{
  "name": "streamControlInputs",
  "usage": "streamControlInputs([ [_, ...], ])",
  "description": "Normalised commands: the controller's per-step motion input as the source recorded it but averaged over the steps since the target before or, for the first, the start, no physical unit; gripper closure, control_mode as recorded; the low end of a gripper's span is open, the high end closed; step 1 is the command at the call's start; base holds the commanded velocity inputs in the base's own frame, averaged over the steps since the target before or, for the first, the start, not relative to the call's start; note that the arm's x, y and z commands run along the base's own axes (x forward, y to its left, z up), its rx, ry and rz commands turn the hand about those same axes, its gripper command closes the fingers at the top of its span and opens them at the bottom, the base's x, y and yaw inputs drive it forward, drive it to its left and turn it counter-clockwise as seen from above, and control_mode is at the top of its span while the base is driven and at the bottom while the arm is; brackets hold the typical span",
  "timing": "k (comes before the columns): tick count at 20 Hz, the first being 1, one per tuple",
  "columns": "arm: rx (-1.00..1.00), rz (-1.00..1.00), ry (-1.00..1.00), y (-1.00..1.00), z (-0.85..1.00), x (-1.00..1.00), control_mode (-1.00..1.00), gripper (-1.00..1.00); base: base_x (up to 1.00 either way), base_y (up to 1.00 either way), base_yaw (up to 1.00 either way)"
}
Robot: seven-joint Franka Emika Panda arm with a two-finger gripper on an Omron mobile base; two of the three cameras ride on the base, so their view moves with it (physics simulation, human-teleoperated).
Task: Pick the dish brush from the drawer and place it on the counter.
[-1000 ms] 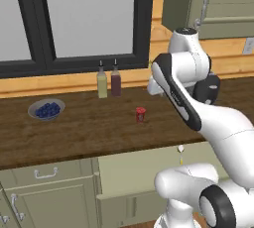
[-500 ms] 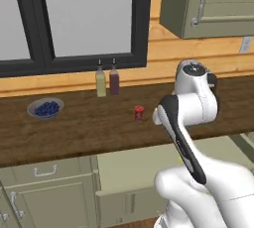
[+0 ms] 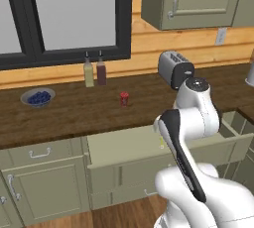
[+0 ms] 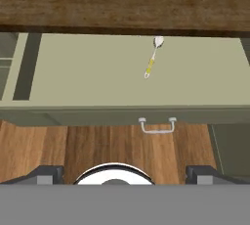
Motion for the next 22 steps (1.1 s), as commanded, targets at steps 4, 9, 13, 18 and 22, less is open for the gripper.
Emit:
streamControlInputs([
  [4,0.01,-0.08,0.0,-0.19,-0.06,-0.14,-1.0,-1.0,-0.14,0.0,-0.04],
  [9,0.04,0.0,0.0,-0.42,-0.19,0.47,-1.0,-1.0,0.0,0.0,0.0],
  [13,0.04,0.04,0.0,-0.34,-0.51,0.86,-1.0,-1.0,0.0,0.0,0.0],
  [18,0.02,0.03,0.01,-0.19,-0.67,0.63,-1.0,-1.0,0.0,0.0,0.0],
  [22,0.0,0.0,0.0,-0.19,-0.39,0.49,-1.0,-1.0,0.0,0.0,0.0],
])
